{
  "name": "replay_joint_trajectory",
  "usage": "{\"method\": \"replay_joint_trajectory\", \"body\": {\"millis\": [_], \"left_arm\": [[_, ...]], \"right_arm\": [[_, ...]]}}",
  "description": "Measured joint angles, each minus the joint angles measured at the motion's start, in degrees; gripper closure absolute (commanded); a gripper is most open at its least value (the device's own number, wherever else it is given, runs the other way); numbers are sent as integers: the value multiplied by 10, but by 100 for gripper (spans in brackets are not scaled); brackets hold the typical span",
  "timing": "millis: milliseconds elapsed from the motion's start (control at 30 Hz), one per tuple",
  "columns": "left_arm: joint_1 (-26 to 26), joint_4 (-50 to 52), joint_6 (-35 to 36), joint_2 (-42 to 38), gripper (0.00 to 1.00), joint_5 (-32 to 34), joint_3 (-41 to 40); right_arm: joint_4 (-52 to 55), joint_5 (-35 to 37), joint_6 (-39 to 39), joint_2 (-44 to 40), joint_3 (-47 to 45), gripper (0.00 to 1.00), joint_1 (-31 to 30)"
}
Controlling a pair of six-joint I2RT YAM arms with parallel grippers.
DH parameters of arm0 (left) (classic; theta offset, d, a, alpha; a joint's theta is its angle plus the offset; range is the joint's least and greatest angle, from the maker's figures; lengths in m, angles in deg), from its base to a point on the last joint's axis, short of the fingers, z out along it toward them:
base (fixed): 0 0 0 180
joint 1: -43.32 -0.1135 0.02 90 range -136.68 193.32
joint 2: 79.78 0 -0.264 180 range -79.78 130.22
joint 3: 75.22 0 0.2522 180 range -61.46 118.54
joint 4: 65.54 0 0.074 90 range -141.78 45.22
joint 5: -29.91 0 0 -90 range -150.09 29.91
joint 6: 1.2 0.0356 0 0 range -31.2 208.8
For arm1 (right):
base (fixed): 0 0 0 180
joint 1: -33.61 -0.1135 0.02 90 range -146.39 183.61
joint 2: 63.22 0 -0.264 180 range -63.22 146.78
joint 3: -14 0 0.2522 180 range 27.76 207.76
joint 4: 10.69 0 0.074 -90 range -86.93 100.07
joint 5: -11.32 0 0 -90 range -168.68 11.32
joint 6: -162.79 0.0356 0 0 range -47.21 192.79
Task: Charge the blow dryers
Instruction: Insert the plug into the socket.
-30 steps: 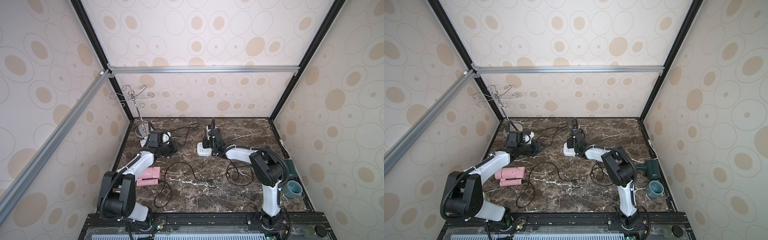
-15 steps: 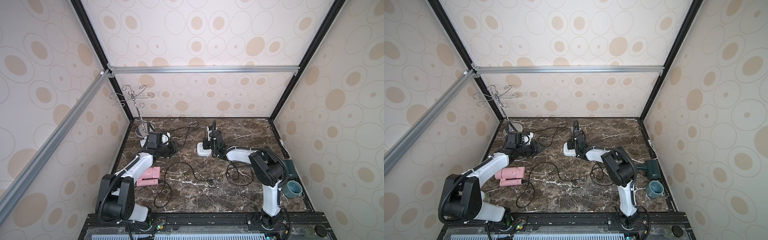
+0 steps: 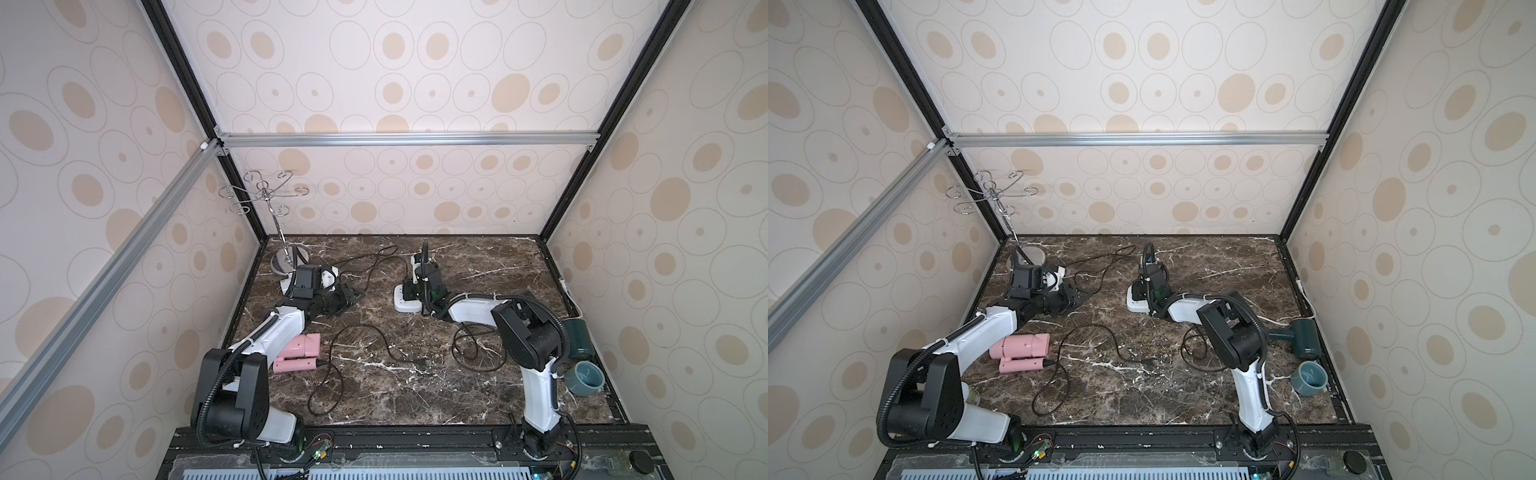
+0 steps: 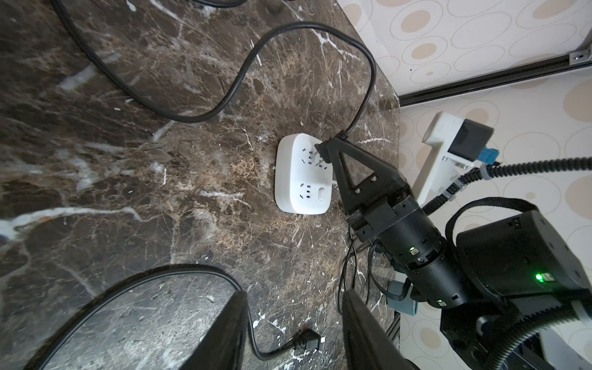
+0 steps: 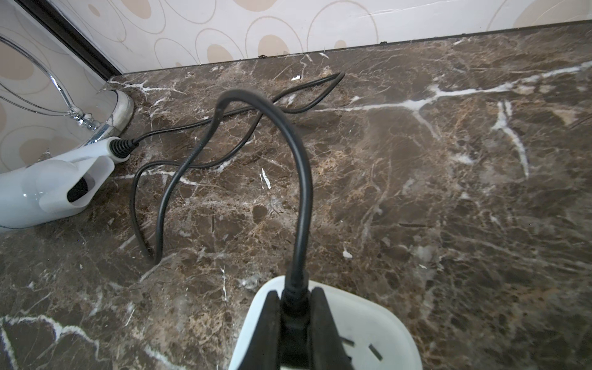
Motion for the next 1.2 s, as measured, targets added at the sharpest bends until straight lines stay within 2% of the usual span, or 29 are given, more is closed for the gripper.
{"method": "replay_joint_trajectory", "body": {"millis": [1200], "left_arm": [[-13, 0, 4, 0, 52, -12, -6]], "right_arm": [[-33, 27, 4, 16, 4, 100, -2]]}}
